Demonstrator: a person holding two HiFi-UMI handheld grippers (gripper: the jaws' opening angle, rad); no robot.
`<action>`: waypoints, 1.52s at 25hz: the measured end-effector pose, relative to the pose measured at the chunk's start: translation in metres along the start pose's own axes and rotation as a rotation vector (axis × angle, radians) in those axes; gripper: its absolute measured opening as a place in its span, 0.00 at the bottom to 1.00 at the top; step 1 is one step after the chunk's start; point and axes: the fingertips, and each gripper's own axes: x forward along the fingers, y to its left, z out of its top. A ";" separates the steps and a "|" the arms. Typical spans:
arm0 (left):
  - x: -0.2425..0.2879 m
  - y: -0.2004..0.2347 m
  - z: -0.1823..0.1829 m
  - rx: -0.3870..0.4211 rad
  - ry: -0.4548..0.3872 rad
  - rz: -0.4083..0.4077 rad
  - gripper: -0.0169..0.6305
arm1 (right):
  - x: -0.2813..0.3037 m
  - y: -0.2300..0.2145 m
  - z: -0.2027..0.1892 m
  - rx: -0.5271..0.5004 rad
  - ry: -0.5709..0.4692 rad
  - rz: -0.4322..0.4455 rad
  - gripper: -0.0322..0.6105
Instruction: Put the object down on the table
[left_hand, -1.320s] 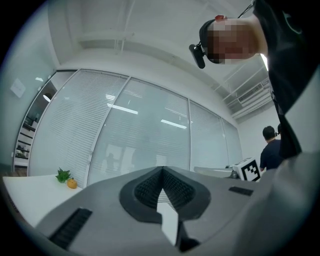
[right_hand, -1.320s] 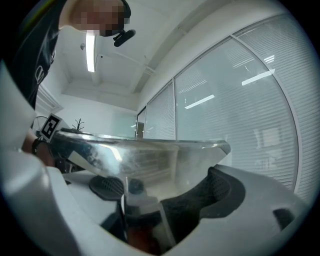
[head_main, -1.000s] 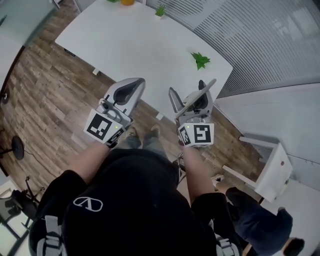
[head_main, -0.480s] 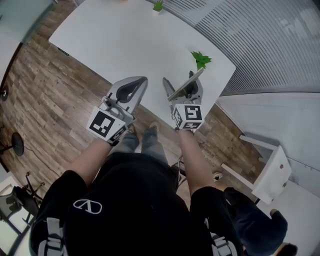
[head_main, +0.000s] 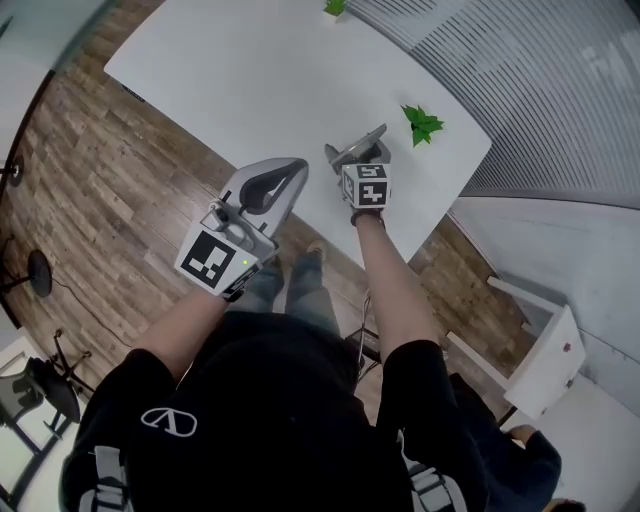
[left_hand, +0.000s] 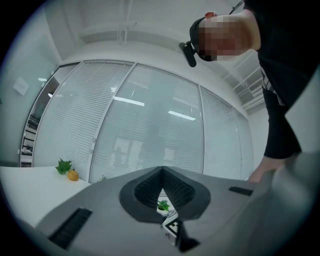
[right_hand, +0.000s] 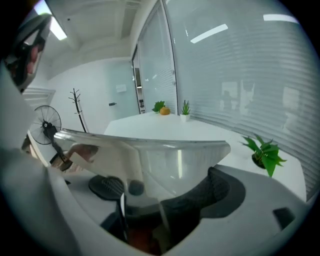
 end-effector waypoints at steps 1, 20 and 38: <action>-0.001 0.002 0.000 -0.002 0.000 0.003 0.03 | 0.006 -0.001 -0.006 0.006 0.027 0.000 0.72; -0.005 0.007 0.005 -0.016 -0.023 0.004 0.03 | 0.017 0.004 -0.056 -0.075 0.364 0.064 0.96; -0.009 -0.005 0.033 0.015 -0.065 -0.030 0.03 | -0.161 0.046 0.115 -0.047 -0.352 -0.111 0.67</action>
